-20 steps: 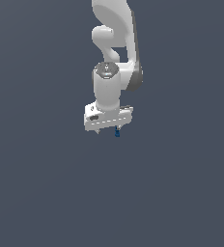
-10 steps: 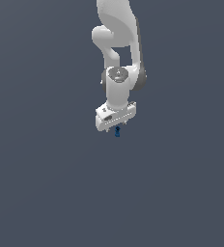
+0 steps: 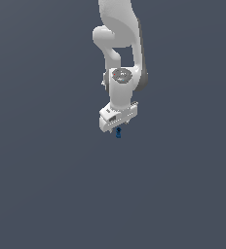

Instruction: Pick up the object and move it to a goal position.

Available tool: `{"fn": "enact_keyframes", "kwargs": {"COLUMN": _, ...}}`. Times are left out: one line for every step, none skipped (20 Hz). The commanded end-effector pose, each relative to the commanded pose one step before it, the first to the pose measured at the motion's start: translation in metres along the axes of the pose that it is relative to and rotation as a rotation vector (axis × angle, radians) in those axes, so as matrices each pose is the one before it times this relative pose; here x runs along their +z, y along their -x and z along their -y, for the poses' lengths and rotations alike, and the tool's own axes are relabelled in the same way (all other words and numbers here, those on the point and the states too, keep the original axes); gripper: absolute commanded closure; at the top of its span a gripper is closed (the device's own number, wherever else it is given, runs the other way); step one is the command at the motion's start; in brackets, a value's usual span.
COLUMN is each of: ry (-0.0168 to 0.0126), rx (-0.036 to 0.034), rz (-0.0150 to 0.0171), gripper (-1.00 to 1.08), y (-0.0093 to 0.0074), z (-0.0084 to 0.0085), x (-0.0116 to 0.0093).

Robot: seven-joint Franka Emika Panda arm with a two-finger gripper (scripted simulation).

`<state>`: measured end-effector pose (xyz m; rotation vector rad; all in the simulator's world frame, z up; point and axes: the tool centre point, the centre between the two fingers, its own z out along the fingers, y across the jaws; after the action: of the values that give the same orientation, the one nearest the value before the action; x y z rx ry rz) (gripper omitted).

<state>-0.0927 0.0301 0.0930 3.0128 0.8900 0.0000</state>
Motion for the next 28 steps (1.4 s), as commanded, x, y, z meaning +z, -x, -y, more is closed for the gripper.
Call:
{"fn": "enact_keyframes", "kwargs": {"ry": -0.00002, "rx": 0.00012, "rz": 0.00009, "gripper": -0.92, "y": 0.00023, "z": -0.00009, "x": 0.00227}}
{"fn": "enact_keyframes", "kwargs": {"ry": -0.00005, "rx": -0.00069, "rz": -0.00003, "gripper": -0.92, "y": -0.00002, "z": 0.00028, "x": 0.00209}}
{"fn": "enact_keyframes", "kwargs": {"ry": 0.00000, "rx": 0.00000, "rz": 0.00000, "gripper": -0.92, "y": 0.00020, "z": -0.00004, "x": 0.00268}}
{"fn": "enact_keyframes", "kwargs": {"ry": -0.00006, "rx": -0.00069, "rz": -0.00003, "gripper": -0.92, "y": 0.00007, "z": 0.00026, "x": 0.00325}}
{"fn": "enact_keyframes", "kwargs": {"ry": -0.00007, "rx": -0.00069, "rz": -0.00004, "gripper": -0.92, "y": 0.00011, "z": 0.00025, "x": 0.00382}}
{"fn": "enact_keyframes", "kwargs": {"ry": 0.00000, "rx": 0.00000, "rz": 0.00000, "gripper": -0.92, "y": 0.00032, "z": -0.00006, "x": 0.00436}}
{"fn": "enact_keyframes", "kwargs": {"ry": -0.00012, "rx": -0.00119, "rz": -0.00007, "gripper": -0.92, "y": 0.00004, "z": 0.00045, "x": 0.00489}}
{"fn": "enact_keyframes", "kwargs": {"ry": -0.00005, "rx": -0.00069, "rz": -0.00003, "gripper": -0.92, "y": 0.00016, "z": 0.00020, "x": 0.00519}}
{"fn": "enact_keyframes", "kwargs": {"ry": -0.00002, "rx": -0.00069, "rz": -0.00002, "gripper": -0.92, "y": 0.00008, "z": 0.00019, "x": 0.00469}}
{"fn": "enact_keyframes", "kwargs": {"ry": 0.00000, "rx": 0.00000, "rz": 0.00000, "gripper": -0.92, "y": 0.00018, "z": -0.00014, "x": 0.00411}}
{"fn": "enact_keyframes", "kwargs": {"ry": 0.00005, "rx": -0.00069, "rz": 0.00001, "gripper": -0.92, "y": -0.00007, "z": 0.00016, "x": 0.00351}}
{"fn": "enact_keyframes", "kwargs": {"ry": 0.00000, "rx": 0.00000, "rz": 0.00000, "gripper": -0.92, "y": 0.00005, "z": -0.00016, "x": 0.00293}}
{"fn": "enact_keyframes", "kwargs": {"ry": 0.00015, "rx": -0.00067, "rz": 0.00006, "gripper": -0.92, "y": -0.00017, "z": 0.00016, "x": 0.00235}}
{"fn": "enact_keyframes", "kwargs": {"ry": 0.00000, "rx": 0.00000, "rz": 0.00000, "gripper": -0.92, "y": -0.00002, "z": -0.00014, "x": 0.00181}}
{"fn": "enact_keyframes", "kwargs": {"ry": 0.00000, "rx": 0.00000, "rz": 0.00000, "gripper": -0.92, "y": -0.00003, "z": -0.00011, "x": 0.00128}}
{"fn": "enact_keyframes", "kwargs": {"ry": 0.00000, "rx": 0.00000, "rz": 0.00000, "gripper": -0.92, "y": -0.00003, "z": -0.00007, "x": 0.00076}}
{"fn": "enact_keyframes", "kwargs": {"ry": 0.00000, "rx": 0.00000, "rz": 0.00000, "gripper": -0.92, "y": -0.00001, "z": -0.00002, "x": 0.00025}}
{"fn": "enact_keyframes", "kwargs": {"ry": 0.00000, "rx": 0.00000, "rz": 0.00000, "gripper": 1.08, "y": 0.00000, "z": 0.00000, "x": 0.00000}}
{"fn": "enact_keyframes", "kwargs": {"ry": 0.00000, "rx": 0.00000, "rz": 0.00000, "gripper": 1.08, "y": 0.00000, "z": 0.00000, "x": 0.00000}}
{"fn": "enact_keyframes", "kwargs": {"ry": 0.00000, "rx": 0.00000, "rz": 0.00000, "gripper": 1.08, "y": 0.00000, "z": 0.00000, "x": 0.00000}}
{"fn": "enact_keyframes", "kwargs": {"ry": 0.00000, "rx": 0.00000, "rz": 0.00000, "gripper": 1.08, "y": 0.00000, "z": 0.00000, "x": 0.00000}}
{"fn": "enact_keyframes", "kwargs": {"ry": 0.00000, "rx": 0.00000, "rz": 0.00000, "gripper": 1.08, "y": 0.00000, "z": 0.00000, "x": 0.00000}}
{"fn": "enact_keyframes", "kwargs": {"ry": 0.00000, "rx": 0.00000, "rz": 0.00000, "gripper": 1.08, "y": 0.00000, "z": 0.00000, "x": 0.00000}}
{"fn": "enact_keyframes", "kwargs": {"ry": 0.00000, "rx": 0.00000, "rz": 0.00000, "gripper": 1.08, "y": 0.00000, "z": 0.00000, "x": 0.00000}}
{"fn": "enact_keyframes", "kwargs": {"ry": 0.00000, "rx": 0.00000, "rz": 0.00000, "gripper": 1.08, "y": 0.00000, "z": 0.00000, "x": 0.00000}}
{"fn": "enact_keyframes", "kwargs": {"ry": 0.00000, "rx": 0.00000, "rz": 0.00000, "gripper": 1.08, "y": 0.00000, "z": 0.00000, "x": 0.00000}}
{"fn": "enact_keyframes", "kwargs": {"ry": 0.00000, "rx": 0.00000, "rz": 0.00000, "gripper": 1.08, "y": 0.00000, "z": 0.00000, "x": 0.00000}}
{"fn": "enact_keyframes", "kwargs": {"ry": 0.00039, "rx": -0.00015, "rz": -0.00026, "gripper": 1.08, "y": -0.00017, "z": -0.00001, "x": -0.00027}}
